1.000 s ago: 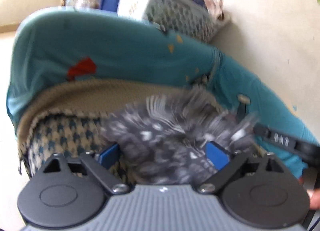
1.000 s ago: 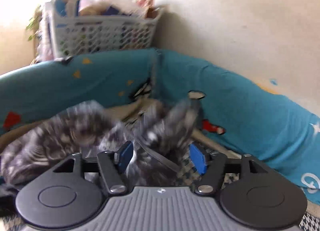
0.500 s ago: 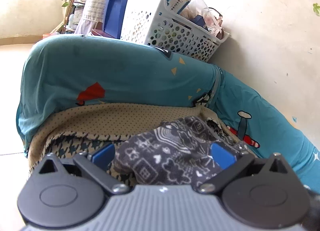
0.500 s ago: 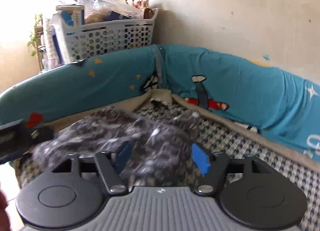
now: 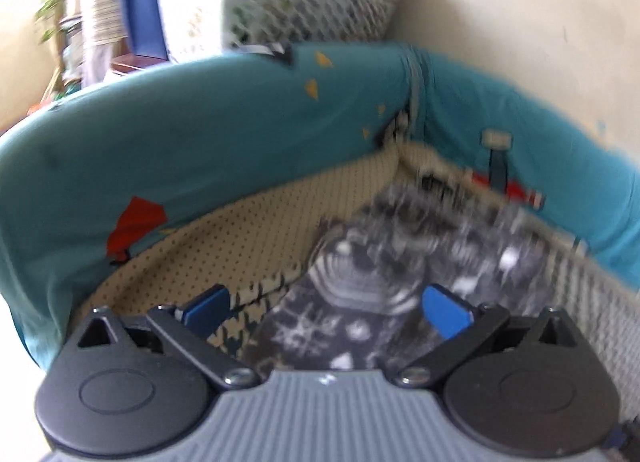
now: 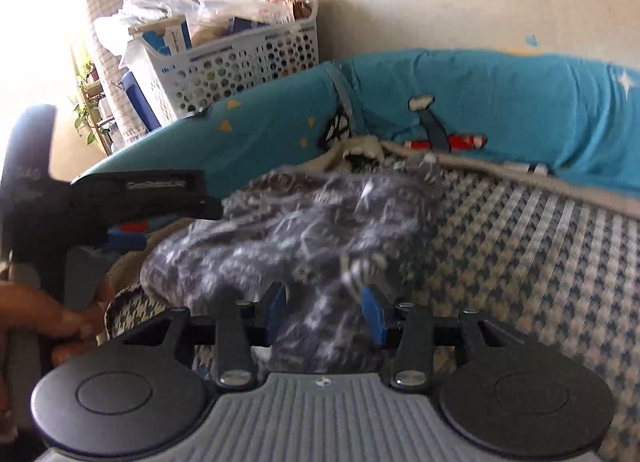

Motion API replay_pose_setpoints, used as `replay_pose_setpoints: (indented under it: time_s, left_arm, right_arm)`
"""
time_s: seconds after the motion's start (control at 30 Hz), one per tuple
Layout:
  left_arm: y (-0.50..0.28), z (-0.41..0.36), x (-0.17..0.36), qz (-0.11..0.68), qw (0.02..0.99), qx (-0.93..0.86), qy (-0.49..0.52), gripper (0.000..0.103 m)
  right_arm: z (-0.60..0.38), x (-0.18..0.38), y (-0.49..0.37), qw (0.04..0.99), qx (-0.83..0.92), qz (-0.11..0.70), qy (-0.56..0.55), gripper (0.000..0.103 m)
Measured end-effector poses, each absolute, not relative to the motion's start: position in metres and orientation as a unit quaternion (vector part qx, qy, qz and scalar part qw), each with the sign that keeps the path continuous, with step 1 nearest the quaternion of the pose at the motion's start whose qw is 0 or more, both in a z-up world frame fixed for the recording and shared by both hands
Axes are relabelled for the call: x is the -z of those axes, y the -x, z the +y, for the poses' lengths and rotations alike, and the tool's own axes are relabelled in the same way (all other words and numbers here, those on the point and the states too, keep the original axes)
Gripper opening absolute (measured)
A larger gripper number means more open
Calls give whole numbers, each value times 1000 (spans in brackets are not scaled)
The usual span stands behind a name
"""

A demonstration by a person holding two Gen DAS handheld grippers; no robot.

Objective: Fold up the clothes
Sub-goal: 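Carry the bundle to the bed corner and lower it with both tools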

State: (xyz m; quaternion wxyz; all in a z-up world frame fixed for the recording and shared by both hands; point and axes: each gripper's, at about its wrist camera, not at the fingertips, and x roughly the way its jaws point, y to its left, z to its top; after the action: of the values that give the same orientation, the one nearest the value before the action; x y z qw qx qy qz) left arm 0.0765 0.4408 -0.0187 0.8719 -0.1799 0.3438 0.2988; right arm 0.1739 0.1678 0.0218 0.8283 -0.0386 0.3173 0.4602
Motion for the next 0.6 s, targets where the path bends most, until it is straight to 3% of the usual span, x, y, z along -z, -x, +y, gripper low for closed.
replay_pose_setpoints:
  time_s: [0.4,0.6]
  left_arm:
    - [-73,449,42,377,858,-297,185,103]
    - [-61,454,34,343,866,-293,217,103]
  right_arm:
    - [177,6,-168,829,-438,344,51,44]
    - [166,-4,-161,839,-425,336,42,45]
